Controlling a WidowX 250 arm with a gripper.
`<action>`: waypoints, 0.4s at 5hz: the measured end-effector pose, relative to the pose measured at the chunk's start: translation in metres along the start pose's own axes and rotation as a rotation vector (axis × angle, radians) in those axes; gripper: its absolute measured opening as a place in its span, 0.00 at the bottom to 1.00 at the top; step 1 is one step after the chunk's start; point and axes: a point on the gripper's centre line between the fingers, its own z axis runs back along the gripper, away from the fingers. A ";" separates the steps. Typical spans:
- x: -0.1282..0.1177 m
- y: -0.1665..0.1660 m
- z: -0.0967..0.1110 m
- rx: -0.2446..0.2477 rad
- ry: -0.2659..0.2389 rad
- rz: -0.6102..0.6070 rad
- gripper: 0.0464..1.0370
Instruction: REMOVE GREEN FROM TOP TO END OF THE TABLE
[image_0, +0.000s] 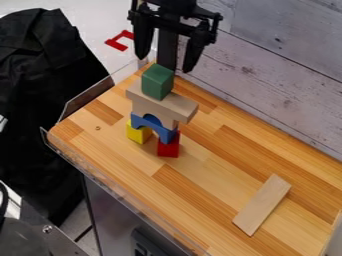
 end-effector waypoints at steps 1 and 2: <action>-0.001 0.003 -0.003 -0.017 0.023 0.000 0.96; -0.002 0.005 -0.014 -0.042 0.101 -0.054 0.96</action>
